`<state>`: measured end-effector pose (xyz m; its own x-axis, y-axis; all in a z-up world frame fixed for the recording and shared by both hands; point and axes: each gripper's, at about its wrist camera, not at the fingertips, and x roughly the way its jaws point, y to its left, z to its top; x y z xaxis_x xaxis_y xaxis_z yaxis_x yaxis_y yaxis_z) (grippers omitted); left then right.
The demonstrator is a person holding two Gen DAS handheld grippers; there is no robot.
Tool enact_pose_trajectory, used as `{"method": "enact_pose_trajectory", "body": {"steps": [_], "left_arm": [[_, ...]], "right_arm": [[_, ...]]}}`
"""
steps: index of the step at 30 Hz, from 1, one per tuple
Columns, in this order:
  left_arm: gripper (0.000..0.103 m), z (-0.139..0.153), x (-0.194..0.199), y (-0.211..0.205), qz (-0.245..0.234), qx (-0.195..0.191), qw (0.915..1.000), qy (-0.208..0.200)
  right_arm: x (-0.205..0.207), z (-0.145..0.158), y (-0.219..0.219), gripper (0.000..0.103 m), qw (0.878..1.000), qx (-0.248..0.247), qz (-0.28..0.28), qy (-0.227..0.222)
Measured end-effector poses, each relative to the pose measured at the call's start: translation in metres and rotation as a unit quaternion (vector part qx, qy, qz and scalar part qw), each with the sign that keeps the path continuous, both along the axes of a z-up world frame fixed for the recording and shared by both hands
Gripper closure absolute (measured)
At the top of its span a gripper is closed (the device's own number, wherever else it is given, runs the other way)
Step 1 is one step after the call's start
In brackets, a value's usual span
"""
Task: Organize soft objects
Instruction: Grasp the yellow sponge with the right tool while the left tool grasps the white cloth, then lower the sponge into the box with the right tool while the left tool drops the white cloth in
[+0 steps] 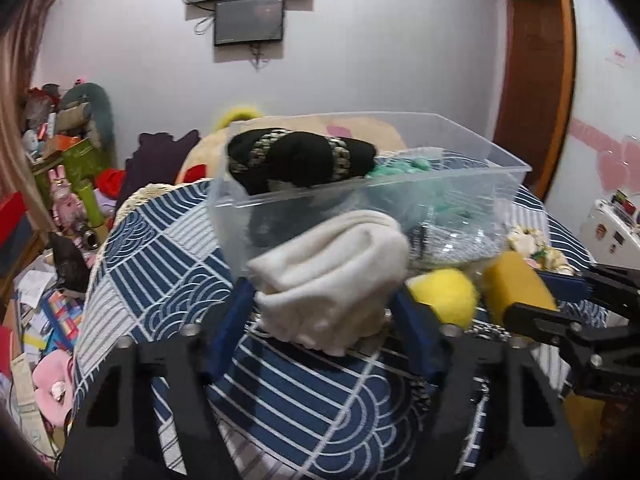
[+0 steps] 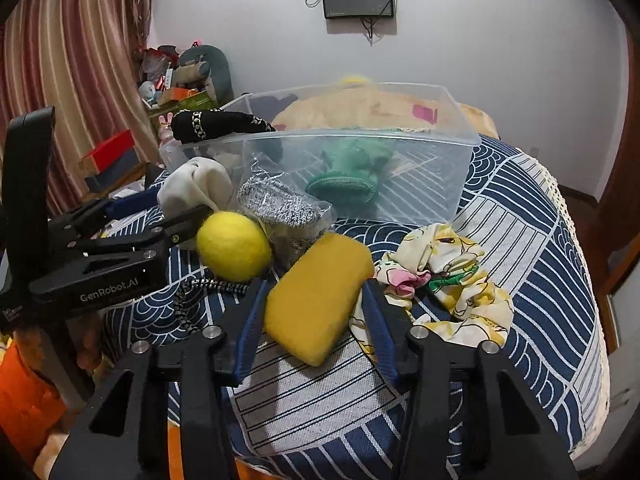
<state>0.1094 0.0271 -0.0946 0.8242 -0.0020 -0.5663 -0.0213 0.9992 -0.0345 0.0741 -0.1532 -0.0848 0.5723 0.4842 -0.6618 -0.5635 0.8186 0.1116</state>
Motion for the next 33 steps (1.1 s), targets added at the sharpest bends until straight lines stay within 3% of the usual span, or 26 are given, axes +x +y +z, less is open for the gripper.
{"method": "enact_pose_trajectory", "body": {"steps": [5, 8, 17, 33], "left_arm": [[0.065, 0.000, -0.003, 0.000, -0.004, -0.003, 1.0000, -0.002], [0.071, 0.002, -0.008, 0.007, 0.000, -0.022, 0.9997, -0.004], [0.071, 0.024, -0.032, 0.025, 0.014, -0.060, 0.9974, -0.037], [0.071, 0.087, -0.044, 0.026, 0.009, -0.064, 0.9907, -0.119]], "right_arm": [[-0.001, 0.002, -0.008, 0.066, 1.000, 0.015, -0.012, -0.002], [-0.001, 0.006, -0.015, 0.068, 0.999, 0.031, -0.029, -0.005], [-0.003, 0.023, -0.026, 0.068, 0.997, 0.051, -0.045, -0.024], [0.008, 0.061, -0.019, 0.068, 0.995, 0.058, -0.041, -0.074]]}}
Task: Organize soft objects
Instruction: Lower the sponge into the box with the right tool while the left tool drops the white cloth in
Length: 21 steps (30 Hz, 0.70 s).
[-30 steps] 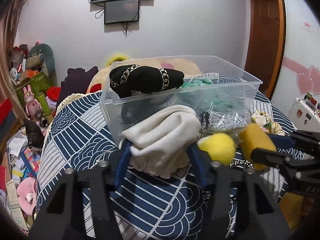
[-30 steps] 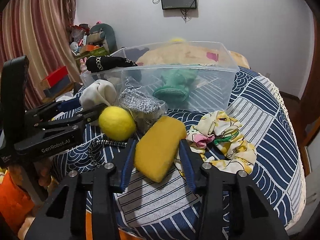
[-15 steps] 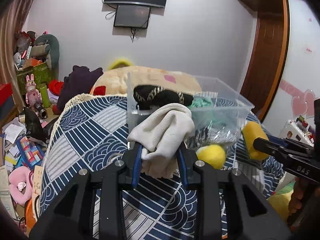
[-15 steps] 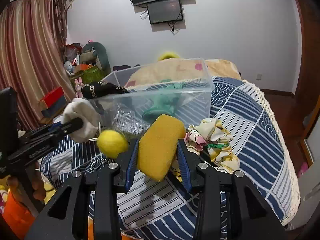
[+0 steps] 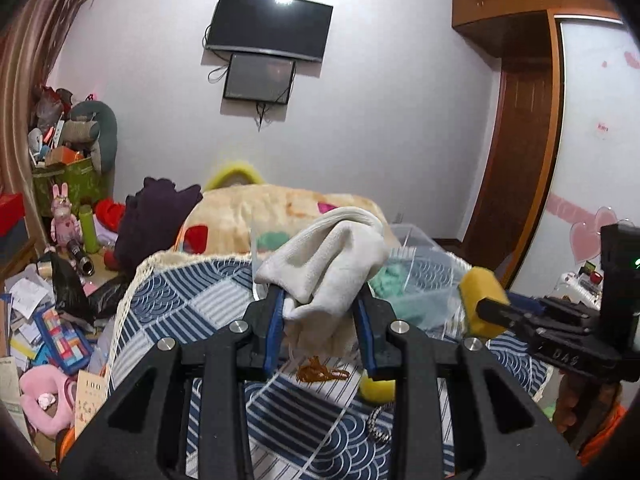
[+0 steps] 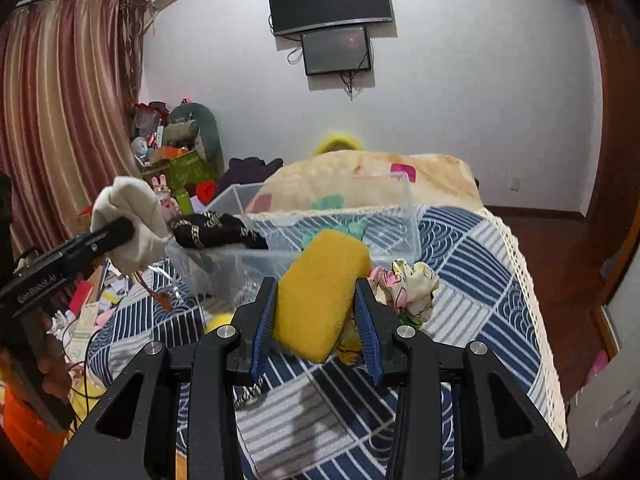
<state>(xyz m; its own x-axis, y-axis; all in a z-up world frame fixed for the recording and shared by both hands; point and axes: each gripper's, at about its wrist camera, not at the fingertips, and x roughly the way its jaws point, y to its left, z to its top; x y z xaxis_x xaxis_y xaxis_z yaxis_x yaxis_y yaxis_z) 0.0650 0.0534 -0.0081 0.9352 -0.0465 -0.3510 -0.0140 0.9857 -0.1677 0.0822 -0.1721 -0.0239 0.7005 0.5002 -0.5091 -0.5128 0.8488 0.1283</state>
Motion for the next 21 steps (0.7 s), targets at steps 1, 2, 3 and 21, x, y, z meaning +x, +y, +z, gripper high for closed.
{"method": "enact_pose_trajectory", "body": {"steps": [1, 2, 3, 21], "left_arm": [[0.071, 0.003, 0.001, 0.000, 0.002, 0.002, 1.0000, -0.003], [0.071, 0.005, 0.003, -0.001, 0.002, 0.004, 1.0000, -0.006], [0.071, 0.007, 0.005, -0.001, 0.002, 0.005, 1.0000, -0.008], [0.071, 0.003, 0.087, -0.002, -0.020, -0.029, 0.9991, 0.025]], "right_arm": [[0.002, 0.001, 0.002, 0.068, 1.000, 0.000, 0.002, 0.000], [0.004, 0.001, 0.004, 0.068, 1.000, -0.001, 0.003, 0.001], [0.007, 0.000, 0.006, 0.068, 1.000, -0.002, 0.005, 0.003], [0.053, -0.002, 0.031, 0.067, 1.000, -0.014, 0.004, 0.014]]}}
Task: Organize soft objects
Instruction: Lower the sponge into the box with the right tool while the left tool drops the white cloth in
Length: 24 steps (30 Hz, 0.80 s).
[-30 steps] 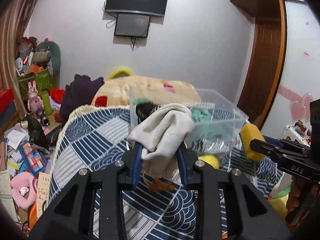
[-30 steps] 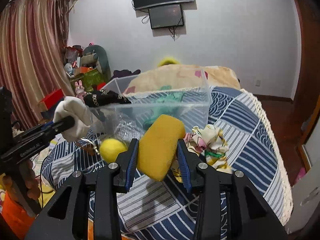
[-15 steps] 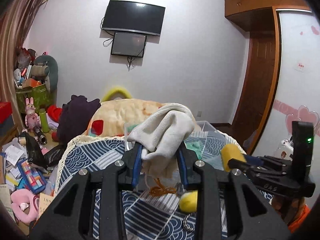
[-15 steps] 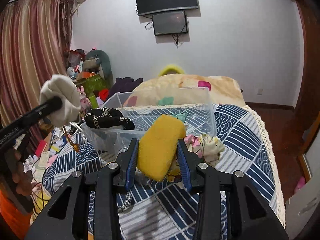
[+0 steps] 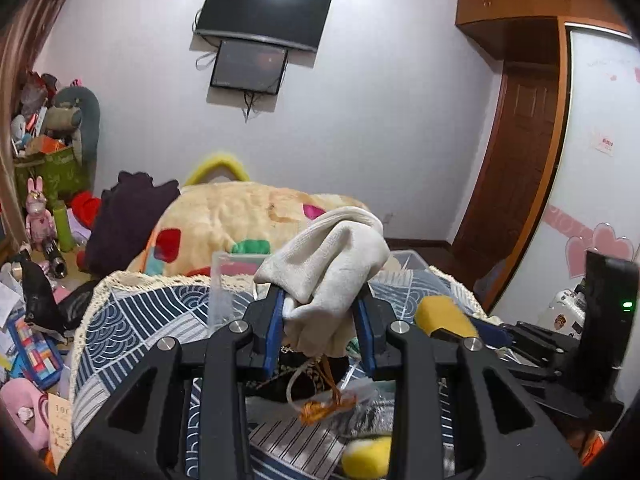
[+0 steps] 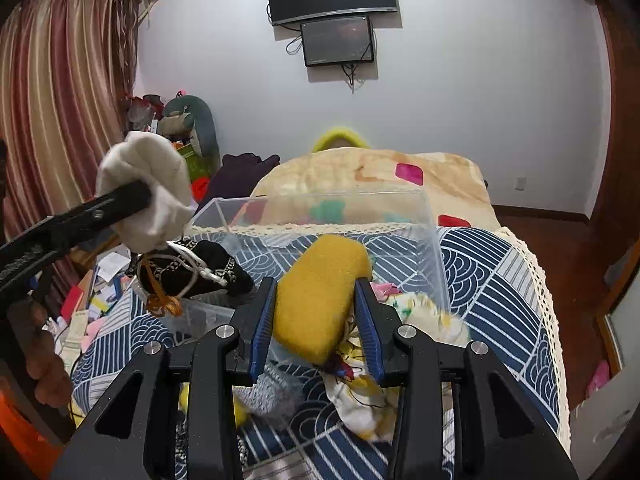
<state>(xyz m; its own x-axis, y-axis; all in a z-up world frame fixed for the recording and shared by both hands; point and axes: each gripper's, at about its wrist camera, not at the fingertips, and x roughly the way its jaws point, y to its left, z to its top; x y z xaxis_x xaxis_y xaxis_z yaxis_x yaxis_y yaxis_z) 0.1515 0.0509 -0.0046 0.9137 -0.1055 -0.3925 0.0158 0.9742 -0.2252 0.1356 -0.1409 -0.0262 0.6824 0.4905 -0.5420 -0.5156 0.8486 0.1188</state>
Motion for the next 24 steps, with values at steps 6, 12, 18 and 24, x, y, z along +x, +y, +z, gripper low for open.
{"method": "enact_pose_trajectory", "body": {"steps": [6, 12, 18, 24], "left_arm": [[0.071, -0.013, 0.024, -0.010, -0.005, 0.019, 0.9994, 0.028], [0.071, -0.023, 0.039, -0.022, -0.016, 0.048, 0.9972, 0.056], [0.064, -0.029, 0.051, -0.029, -0.018, 0.074, 0.9944, 0.074], [0.047, -0.028, 0.050, -0.026, -0.020, 0.065, 0.9944, 0.082]], "right_arm": [[0.008, 0.000, 0.002, 0.065, 1.000, -0.008, -0.001, 0.000], [0.014, 0.000, 0.000, 0.047, 1.000, -0.013, -0.009, 0.009], [0.009, 0.002, -0.002, 0.046, 1.000, -0.016, -0.005, 0.006], [0.005, 0.005, -0.006, 0.041, 1.000, -0.020, -0.004, -0.004]]}}
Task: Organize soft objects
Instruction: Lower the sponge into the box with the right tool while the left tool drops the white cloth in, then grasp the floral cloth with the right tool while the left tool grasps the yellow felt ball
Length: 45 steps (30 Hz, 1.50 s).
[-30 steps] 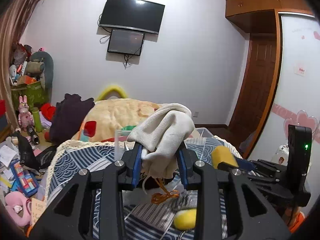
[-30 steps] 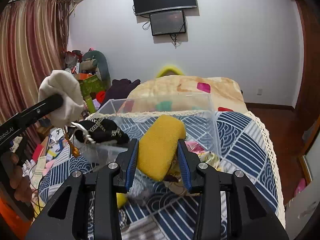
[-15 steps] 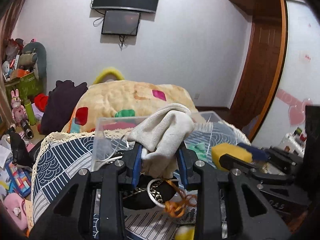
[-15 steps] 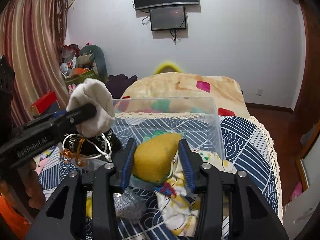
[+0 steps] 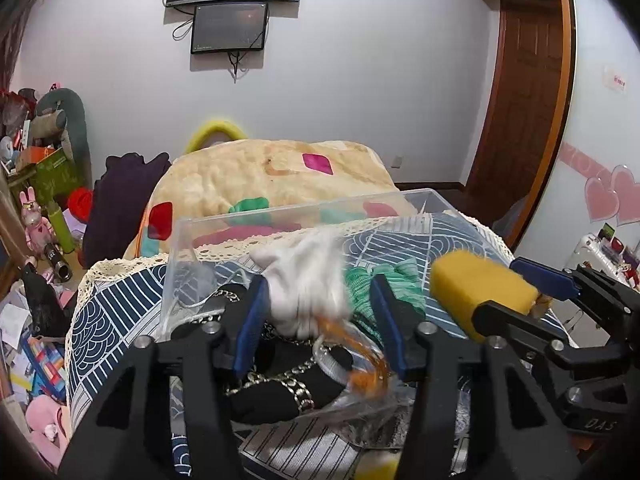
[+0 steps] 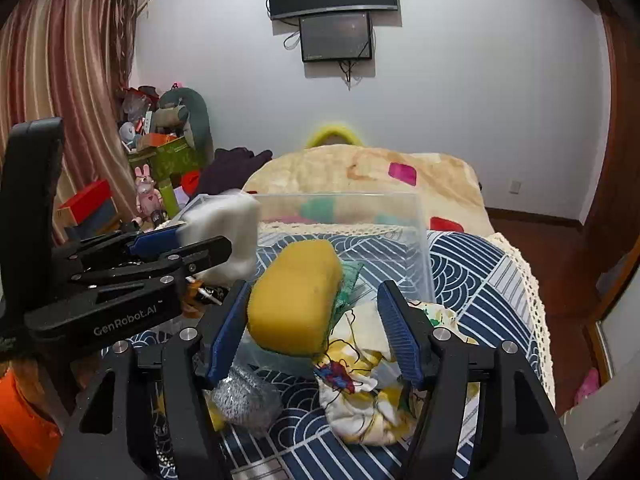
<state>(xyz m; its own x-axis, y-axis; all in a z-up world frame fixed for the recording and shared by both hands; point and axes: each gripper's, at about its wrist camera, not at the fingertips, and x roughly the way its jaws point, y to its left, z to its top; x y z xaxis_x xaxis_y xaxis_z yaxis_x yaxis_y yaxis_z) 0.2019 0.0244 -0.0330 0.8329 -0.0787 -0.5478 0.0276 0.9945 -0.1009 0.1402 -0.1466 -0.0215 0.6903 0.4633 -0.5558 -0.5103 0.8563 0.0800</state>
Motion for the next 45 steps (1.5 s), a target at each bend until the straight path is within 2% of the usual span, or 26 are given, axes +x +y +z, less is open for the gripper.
{"method": "enact_pose_trajectory", "body": {"steps": [11, 17, 20, 22, 29, 32, 40, 45], "left_arm": [[0.044, 0.013, -0.022, 0.004, -0.002, -0.009, 0.9998, -0.020], [0.032, 0.021, -0.049, 0.008, 0.001, -0.015, 0.9992, -0.038], [0.028, 0.021, -0.061, 0.009, 0.002, -0.010, 0.9991, -0.042], [0.026, 0.018, -0.070, 0.008, 0.000, -0.007, 0.9992, -0.039], [0.017, -0.004, -0.092, -0.001, -0.005, -0.005, 0.9998, -0.020], [0.017, -0.018, -0.094, -0.007, -0.011, -0.007, 0.9999, -0.003], [0.018, -0.050, -0.091, -0.024, -0.037, -0.028, 0.9983, 0.036], [0.031, -0.057, -0.085, -0.031, -0.040, -0.025, 0.9978, 0.047]], "right_arm": [[-0.011, 0.014, -0.010, 0.041, 1.000, 0.010, -0.004, -0.027], [-0.019, 0.015, -0.014, 0.041, 0.999, 0.007, 0.004, -0.032], [-0.027, 0.015, -0.018, 0.038, 0.999, 0.002, 0.008, -0.035], [-0.033, 0.014, -0.021, 0.033, 0.999, 0.001, 0.009, -0.036], [-0.046, -0.002, -0.028, 0.029, 1.000, -0.020, 0.009, -0.022], [-0.048, -0.012, -0.033, 0.022, 1.000, -0.024, 0.004, -0.011], [-0.047, -0.046, -0.042, 0.022, 0.999, -0.034, -0.005, 0.036], [-0.045, -0.065, -0.050, 0.022, 0.997, -0.038, -0.019, 0.066]]}}
